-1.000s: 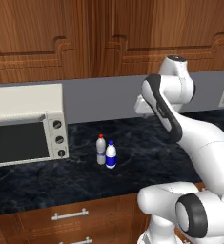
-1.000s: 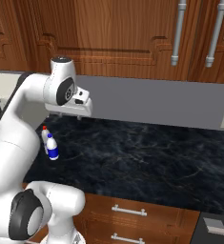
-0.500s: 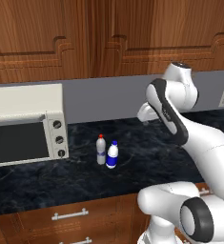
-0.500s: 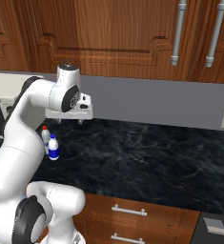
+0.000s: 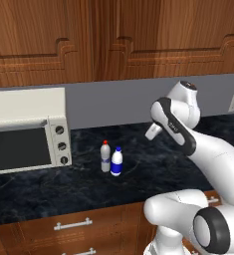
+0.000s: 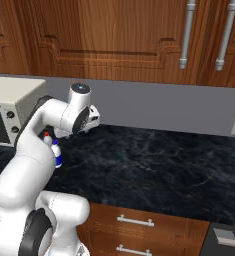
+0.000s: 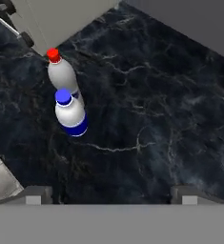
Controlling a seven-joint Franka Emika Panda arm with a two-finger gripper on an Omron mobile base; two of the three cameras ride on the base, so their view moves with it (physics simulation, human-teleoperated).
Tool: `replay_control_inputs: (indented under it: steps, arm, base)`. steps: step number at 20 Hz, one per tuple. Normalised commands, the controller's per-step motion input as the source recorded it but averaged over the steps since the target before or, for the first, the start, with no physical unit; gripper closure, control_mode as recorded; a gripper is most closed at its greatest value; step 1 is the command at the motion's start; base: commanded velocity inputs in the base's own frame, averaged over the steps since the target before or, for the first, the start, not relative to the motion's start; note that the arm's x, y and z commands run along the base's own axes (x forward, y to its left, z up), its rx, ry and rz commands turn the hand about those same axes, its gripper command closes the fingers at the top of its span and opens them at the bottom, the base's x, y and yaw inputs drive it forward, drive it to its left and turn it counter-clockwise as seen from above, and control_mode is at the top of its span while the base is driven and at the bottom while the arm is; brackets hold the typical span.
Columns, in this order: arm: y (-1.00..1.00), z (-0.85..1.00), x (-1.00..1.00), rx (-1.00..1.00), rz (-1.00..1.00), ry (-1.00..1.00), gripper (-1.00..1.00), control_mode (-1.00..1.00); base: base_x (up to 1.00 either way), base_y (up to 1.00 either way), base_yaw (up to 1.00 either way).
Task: Take the bottled waters from the counter and place them in the freezer to freeze. Close the freezer door after placing the bottles.
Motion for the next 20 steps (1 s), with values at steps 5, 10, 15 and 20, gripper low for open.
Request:
replay_control_inputs:
  steps: [5,10,15,20]
  arm:
    - [0.0,-0.44,0.02,0.25,0.5,-0.02,-1.0,-1.0]
    - [0.0,-0.14,0.0,0.26,0.48,-0.1,-1.0,-1.0]
    - [0.11,-0.18,0.0,0.04,0.34,-0.23,-1.0,-1.0]
    - [0.3,-0.23,0.0,0.0,0.3,-0.13,-1.0,-1.0]
  base:
    - [0.0,0.0,0.0]
    - [0.0,0.0,0.0]
    - [0.0,0.0,0.0]
    - [0.0,0.0,0.0]
